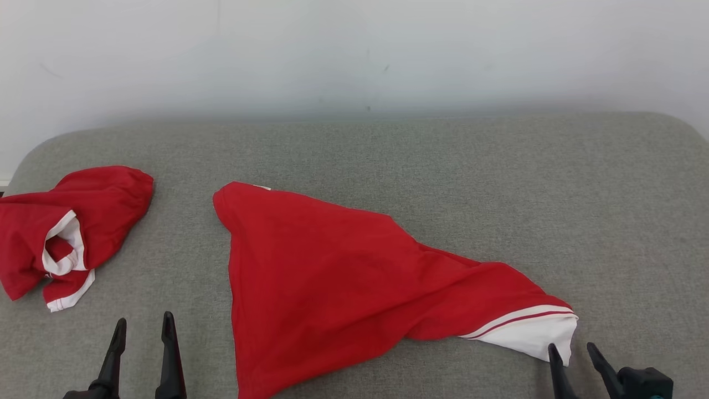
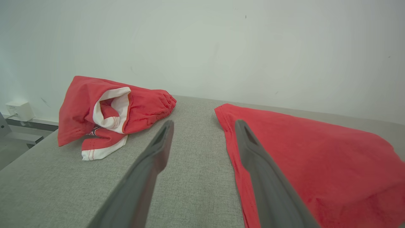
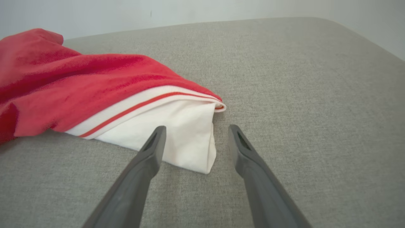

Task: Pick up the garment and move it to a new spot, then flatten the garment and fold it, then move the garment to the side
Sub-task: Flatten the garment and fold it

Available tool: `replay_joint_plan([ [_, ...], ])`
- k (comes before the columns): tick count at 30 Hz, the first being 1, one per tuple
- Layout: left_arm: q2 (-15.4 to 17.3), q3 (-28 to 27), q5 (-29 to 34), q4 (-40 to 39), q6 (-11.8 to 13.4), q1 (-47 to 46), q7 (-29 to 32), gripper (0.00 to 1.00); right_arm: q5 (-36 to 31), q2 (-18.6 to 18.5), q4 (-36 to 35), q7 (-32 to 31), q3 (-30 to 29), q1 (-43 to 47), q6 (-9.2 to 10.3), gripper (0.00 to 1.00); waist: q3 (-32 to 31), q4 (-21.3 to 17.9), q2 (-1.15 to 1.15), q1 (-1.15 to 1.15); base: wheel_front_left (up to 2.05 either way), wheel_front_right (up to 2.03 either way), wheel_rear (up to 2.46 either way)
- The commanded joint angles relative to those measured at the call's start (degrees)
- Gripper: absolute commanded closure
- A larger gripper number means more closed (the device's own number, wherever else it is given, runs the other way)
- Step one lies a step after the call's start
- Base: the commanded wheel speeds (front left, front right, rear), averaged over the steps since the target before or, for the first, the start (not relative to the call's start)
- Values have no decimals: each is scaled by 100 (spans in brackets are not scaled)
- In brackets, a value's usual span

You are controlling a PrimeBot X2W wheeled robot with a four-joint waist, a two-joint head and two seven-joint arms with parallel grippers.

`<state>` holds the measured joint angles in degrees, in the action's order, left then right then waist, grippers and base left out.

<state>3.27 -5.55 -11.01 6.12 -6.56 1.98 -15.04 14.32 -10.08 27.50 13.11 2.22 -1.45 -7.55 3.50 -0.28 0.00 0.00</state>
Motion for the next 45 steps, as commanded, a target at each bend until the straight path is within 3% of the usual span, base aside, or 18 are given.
replay_joint_plan([
  [1, -11, -18, 20, 27, -23, -33, -20, 0, 52, -22, 113, 25, 35, -76, 13, 0, 11, 27, 0, 0, 0, 0, 0],
  [6, -24, -11, 31, 77, -40, -93, -20, 0, 181, -11, 693, 81, 239, -341, 13, 0, 39, 96, 0, 0, 0, 0, 0],
  [7, -27, -15, 27, 84, -34, -103, -20, 0, 231, 5, 799, 96, 277, -401, 13, 18, 42, 104, 0, 0, 0, 0, 0],
  [9, -28, -36, 26, 102, -45, -105, -20, 0, 275, -5, 1069, 91, 385, -502, 13, 100, 48, 115, 0, 0, 0, 0, 0],
  [14, -33, -62, 44, 128, -63, -86, -20, 0, 545, -77, 1452, 149, 662, -762, 13, 100, 31, 114, 0, 0, 0, 0, 0],
  [19, -38, -113, 17, 138, -73, 23, -20, 0, 698, -220, 1099, 210, 833, -624, 13, 100, -14, 21, 0, 0, 0, 0, 0],
  [25, -36, -80, -101, 177, -69, 39, -19, 0, 649, -404, -108, 179, 923, -217, 13, 100, 11, -186, 0, 0, 0, 0, 0],
  [33, -38, -33, -159, 215, -36, -58, -20, 0, 778, -435, -2102, -766, 515, 694, 14, 100, 128, -397, 0, 0, 0, 0, 0],
  [40, -38, -29, -177, 250, -29, -97, -20, 0, 1189, -256, -3308, -1646, 216, 1409, 14, 100, 181, -463, 0, 0, 0, 0, 0],
  [45, -38, 40, -207, 249, 3, -62, -20, 0, 1415, -207, -3728, -2090, 39, 1766, 14, 100, 165, -456, 0, 0, 0, 0, 0],
])
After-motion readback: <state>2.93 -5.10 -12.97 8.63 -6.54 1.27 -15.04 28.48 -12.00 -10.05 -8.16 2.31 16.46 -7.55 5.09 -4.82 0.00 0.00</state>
